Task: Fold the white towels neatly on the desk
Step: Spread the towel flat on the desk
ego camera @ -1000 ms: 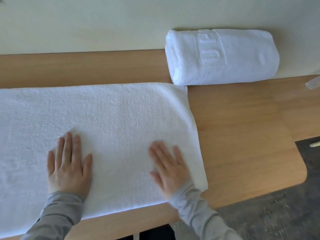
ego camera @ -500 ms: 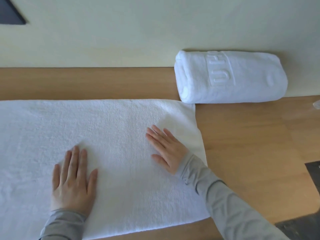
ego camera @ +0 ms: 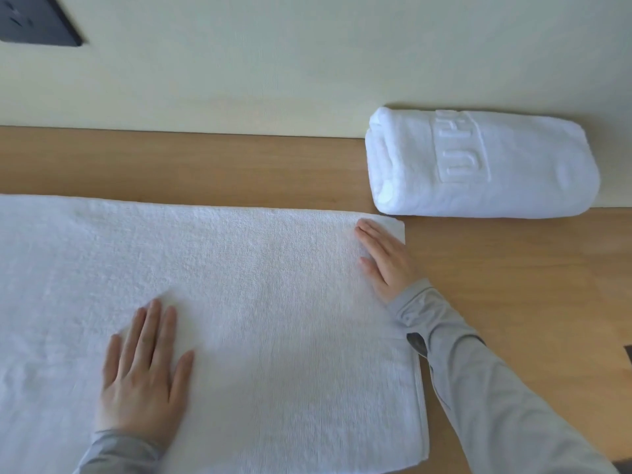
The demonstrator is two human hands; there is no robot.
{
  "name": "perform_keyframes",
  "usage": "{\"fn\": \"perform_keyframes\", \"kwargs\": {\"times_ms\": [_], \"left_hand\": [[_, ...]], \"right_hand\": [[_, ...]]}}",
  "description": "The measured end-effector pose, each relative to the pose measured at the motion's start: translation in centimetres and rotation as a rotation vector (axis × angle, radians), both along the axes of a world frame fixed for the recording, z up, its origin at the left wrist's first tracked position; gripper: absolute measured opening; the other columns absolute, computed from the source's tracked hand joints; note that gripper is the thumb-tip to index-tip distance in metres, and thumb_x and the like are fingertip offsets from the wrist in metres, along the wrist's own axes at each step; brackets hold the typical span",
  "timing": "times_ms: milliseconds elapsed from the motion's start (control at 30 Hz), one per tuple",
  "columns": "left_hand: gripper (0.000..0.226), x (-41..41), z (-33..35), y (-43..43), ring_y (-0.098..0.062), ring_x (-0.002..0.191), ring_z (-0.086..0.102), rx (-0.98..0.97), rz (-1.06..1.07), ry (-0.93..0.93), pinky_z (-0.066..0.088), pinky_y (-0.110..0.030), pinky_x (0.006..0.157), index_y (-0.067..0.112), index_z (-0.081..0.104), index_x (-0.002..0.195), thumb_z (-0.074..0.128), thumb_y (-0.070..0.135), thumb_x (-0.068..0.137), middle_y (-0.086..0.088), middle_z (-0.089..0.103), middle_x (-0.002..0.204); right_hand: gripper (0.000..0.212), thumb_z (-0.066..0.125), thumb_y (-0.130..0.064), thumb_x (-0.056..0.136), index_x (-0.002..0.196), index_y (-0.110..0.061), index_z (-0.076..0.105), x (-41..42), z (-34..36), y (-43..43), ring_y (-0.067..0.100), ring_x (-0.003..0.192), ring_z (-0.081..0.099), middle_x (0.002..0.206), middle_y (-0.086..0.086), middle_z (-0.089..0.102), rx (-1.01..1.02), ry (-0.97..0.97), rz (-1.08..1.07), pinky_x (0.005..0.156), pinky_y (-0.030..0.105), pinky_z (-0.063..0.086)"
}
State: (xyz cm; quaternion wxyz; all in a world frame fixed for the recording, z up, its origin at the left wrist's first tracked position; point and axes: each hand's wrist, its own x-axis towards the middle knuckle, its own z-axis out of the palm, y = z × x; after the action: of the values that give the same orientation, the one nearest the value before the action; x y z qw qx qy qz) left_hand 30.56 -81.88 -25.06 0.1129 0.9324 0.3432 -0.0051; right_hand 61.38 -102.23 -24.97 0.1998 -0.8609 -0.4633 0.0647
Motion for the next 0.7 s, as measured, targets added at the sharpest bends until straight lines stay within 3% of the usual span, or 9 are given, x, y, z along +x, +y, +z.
{"fn": "perform_keyframes", "kwargs": {"times_ms": [67, 200, 300, 433, 500, 633, 700], "left_hand": [[0.074, -0.2, 0.0, 0.1, -0.019, 0.140, 0.023, -0.003, -0.003, 0.002, 0.015, -0.046, 0.114, 0.009, 0.027, 0.145, 0.004, 0.057, 0.093, -0.006, 0.025, 0.153], [0.072, -0.4, -0.1, 0.2, -0.015, 0.141, 0.018, -0.006, -0.004, 0.014, 0.010, -0.041, 0.116, 0.012, 0.025, 0.147, 0.006, 0.056, 0.093, -0.004, 0.023, 0.154], [0.071, -0.4, -0.1, 0.2, -0.014, 0.142, 0.018, -0.013, 0.002, 0.025, 0.004, -0.035, 0.117, 0.014, 0.023, 0.148, 0.007, 0.056, 0.093, -0.002, 0.022, 0.154], [0.070, -0.5, -0.1, 0.2, -0.016, 0.142, 0.018, -0.008, 0.005, 0.035, 0.002, -0.035, 0.117, 0.015, 0.022, 0.148, 0.008, 0.054, 0.093, -0.003, 0.023, 0.155], [0.069, -0.6, 0.0, 0.3, -0.016, 0.143, 0.016, 0.001, 0.005, 0.035, 0.005, -0.037, 0.117, 0.015, 0.020, 0.149, 0.008, 0.054, 0.093, -0.001, 0.021, 0.155], [0.069, -0.5, 0.5, 0.1, -0.016, 0.143, 0.018, 0.000, 0.008, 0.024, 0.010, -0.041, 0.117, 0.014, 0.022, 0.148, 0.008, 0.053, 0.093, -0.001, 0.021, 0.155], [0.069, -0.5, 0.7, 0.2, -0.017, 0.142, 0.019, -0.009, 0.005, 0.020, 0.011, -0.041, 0.116, 0.013, 0.024, 0.147, 0.008, 0.052, 0.093, -0.002, 0.022, 0.154]], "right_hand": [[0.046, 0.043, -0.013, 0.093, 0.138, -0.002, 0.041, 0.1, -0.4, -0.3, 0.023, 0.139, 0.029, 0.147, 0.011, 0.039, -0.009, -0.039, -0.008, 0.112, 0.044, 0.029], [0.055, 0.033, -0.027, 0.100, 0.149, -0.020, 0.009, 1.1, -1.1, -2.1, 0.002, 0.140, -0.009, 0.153, -0.013, -0.005, -0.208, -0.002, -0.151, 0.115, 0.036, -0.005], [0.058, 0.032, -0.031, 0.100, 0.149, -0.019, 0.003, 1.6, -0.8, -2.5, 0.007, 0.142, -0.010, 0.150, -0.014, -0.012, -0.300, -0.017, -0.141, 0.116, 0.039, -0.004], [0.057, 0.026, -0.033, 0.100, 0.149, -0.013, 0.005, 0.6, 0.7, -1.8, 0.012, 0.144, -0.010, 0.157, -0.001, -0.003, -0.391, -0.118, -0.136, 0.116, 0.041, -0.010], [0.057, 0.021, -0.035, 0.098, 0.148, -0.008, 0.015, -1.3, 1.9, -1.2, 0.017, 0.143, -0.005, 0.157, 0.005, 0.007, -0.324, -0.139, -0.076, 0.116, 0.044, -0.005], [0.060, 0.023, -0.036, 0.094, 0.139, 0.000, 0.038, -6.3, 2.0, -0.8, 0.027, 0.141, 0.022, 0.149, 0.013, 0.032, -0.312, -0.196, 0.139, 0.115, 0.050, 0.018], [0.061, 0.019, -0.040, 0.096, 0.140, -0.002, 0.037, -7.7, 1.2, -2.0, 0.016, 0.144, 0.012, 0.149, 0.011, 0.032, -0.353, -0.172, 0.144, 0.114, 0.046, 0.014]]}}
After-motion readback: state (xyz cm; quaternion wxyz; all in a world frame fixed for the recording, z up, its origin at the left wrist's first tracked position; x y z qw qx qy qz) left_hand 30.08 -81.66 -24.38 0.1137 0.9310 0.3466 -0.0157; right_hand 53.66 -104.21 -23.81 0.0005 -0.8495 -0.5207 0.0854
